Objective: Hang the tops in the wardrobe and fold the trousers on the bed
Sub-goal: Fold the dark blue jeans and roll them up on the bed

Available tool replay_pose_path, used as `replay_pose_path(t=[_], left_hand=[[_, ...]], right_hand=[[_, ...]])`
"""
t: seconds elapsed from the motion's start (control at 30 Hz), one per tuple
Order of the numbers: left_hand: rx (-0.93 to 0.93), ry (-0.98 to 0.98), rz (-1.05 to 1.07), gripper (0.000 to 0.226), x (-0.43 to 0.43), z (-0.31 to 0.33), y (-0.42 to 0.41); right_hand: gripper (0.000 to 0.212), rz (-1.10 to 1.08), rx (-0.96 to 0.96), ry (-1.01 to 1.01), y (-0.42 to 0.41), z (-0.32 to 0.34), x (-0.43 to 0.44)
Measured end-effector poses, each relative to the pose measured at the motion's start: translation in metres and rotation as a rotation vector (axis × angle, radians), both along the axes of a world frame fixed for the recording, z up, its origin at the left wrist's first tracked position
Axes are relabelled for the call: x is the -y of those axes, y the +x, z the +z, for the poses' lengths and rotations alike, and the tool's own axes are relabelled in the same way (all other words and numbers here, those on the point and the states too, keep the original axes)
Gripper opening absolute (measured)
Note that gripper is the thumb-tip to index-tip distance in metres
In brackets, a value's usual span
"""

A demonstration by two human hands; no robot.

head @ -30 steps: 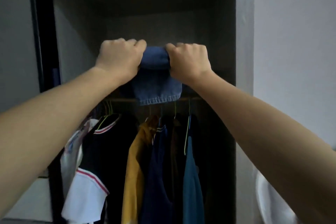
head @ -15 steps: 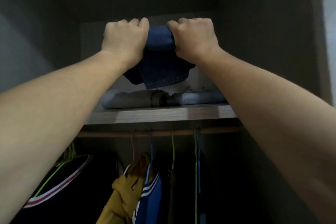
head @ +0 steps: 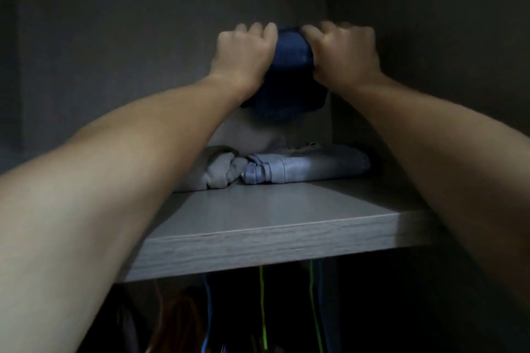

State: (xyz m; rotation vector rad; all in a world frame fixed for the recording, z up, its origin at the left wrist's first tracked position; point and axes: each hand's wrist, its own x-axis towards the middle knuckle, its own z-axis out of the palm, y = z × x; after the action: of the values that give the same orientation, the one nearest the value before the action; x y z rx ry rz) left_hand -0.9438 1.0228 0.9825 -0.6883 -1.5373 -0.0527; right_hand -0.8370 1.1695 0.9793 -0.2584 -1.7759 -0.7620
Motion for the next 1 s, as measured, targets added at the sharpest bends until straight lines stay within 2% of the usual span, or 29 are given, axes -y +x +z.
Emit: replay_pose_path(t=[0.07,0.17,0.23,0.43,0.53,0.6,0.63,0.7,0.73,0.8,0.87,0.93,1.0], left_hand=[[0.059,-0.104,0.015,0.043,-0.017,-0.014,-0.008],[0.206,-0.398,0.087,0.047,-0.030,-0.036,-0.006],[0.339,-0.584,0.128,0.050,-0.033,-0.045,-0.002],[0.529,-0.728,0.114,0.041,-0.019,-0.068,-0.005],[0.762,-0.723,0.093,0.042,-0.005,-0.071,0.009],[0.908,-0.645,-0.048,0.050,0.011,-0.066,0.026],[0.922,-0.574,-0.154,0.050,0.019,-0.063,0.033],[0.839,-0.337,-0.365,0.048,0.038,-0.060,0.044],[0.730,-0.215,-0.407,0.049,0.047,-0.060,0.047],[0.432,-0.064,-0.304,0.048,0.066,-0.064,0.049],[0.261,-0.036,-0.111,0.051,0.084,-0.074,0.053],[0.227,-0.047,0.047,0.057,0.101,-0.085,0.063],[0.242,-0.028,0.103,0.060,0.116,-0.094,0.076]], right_hand=[[0.048,-0.068,0.103,-0.023,-0.006,-0.012,-0.015],[0.070,-0.303,0.529,-0.234,-0.010,-0.030,-0.021],[0.073,-0.370,0.757,-0.412,-0.009,-0.038,-0.020],[0.071,-0.353,0.881,-0.562,0.004,-0.047,-0.008],[0.067,-0.387,0.947,-0.611,0.006,-0.057,0.003],[0.063,-0.355,0.900,-0.660,0.016,-0.060,0.010],[0.060,-0.315,0.841,-0.653,0.022,-0.060,0.013],[0.057,-0.177,0.583,-0.552,0.035,-0.062,0.013],[0.063,-0.106,0.406,-0.488,0.043,-0.065,0.014],[0.077,-0.012,0.139,-0.353,0.058,-0.069,0.017],[0.075,-0.011,0.092,-0.270,0.073,-0.072,0.027],[0.065,-0.022,0.101,-0.202,0.090,-0.080,0.040],[0.060,-0.015,0.102,-0.166,0.112,-0.092,0.056]])
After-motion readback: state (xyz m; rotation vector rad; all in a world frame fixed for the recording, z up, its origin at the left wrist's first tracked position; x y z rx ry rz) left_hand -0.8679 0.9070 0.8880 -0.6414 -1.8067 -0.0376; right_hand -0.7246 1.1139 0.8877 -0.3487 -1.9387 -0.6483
